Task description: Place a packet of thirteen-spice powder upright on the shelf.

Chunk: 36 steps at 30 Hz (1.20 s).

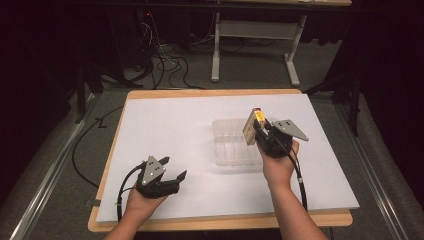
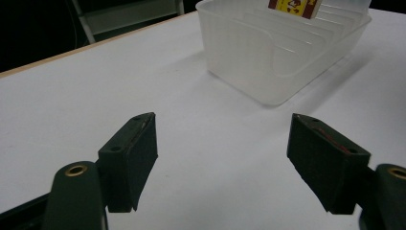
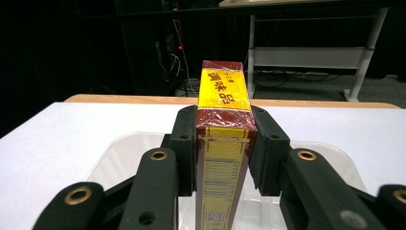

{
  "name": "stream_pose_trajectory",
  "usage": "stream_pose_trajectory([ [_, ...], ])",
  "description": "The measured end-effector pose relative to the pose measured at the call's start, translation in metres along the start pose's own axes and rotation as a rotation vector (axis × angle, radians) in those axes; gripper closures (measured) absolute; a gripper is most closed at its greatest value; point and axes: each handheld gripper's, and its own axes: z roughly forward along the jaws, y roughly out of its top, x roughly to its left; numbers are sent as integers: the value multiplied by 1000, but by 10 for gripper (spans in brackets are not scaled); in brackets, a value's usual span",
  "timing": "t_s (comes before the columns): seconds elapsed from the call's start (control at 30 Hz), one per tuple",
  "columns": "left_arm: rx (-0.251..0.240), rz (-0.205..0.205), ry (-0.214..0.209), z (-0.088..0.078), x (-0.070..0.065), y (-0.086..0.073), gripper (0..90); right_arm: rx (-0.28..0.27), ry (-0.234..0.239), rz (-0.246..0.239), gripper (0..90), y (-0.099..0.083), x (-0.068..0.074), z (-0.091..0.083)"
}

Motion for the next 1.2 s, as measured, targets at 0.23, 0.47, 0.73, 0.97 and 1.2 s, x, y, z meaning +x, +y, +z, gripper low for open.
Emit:
stream_pose_trajectory([
  [0.23, 2, 0, -3, 0, 0, 0, 263, 2, -26, 0, 680, -4, -1, 2],
  [0.47, 5, 3, -9, 1, -1, 0, 263, -1, -39, 10, 674, -6, -4, 0],
  [0.73, 5, 1, -9, 1, -1, 0, 262, -3, -60, 8, 666, -8, -3, 0],
  [0.97, 5, 2, -7, 2, -1, 0, 263, -4, -89, 26, 661, -8, -3, 1],
  [1.2, 7, 2, -9, 1, -1, 0, 262, -1, -87, 23, 664, -10, 0, 3],
])
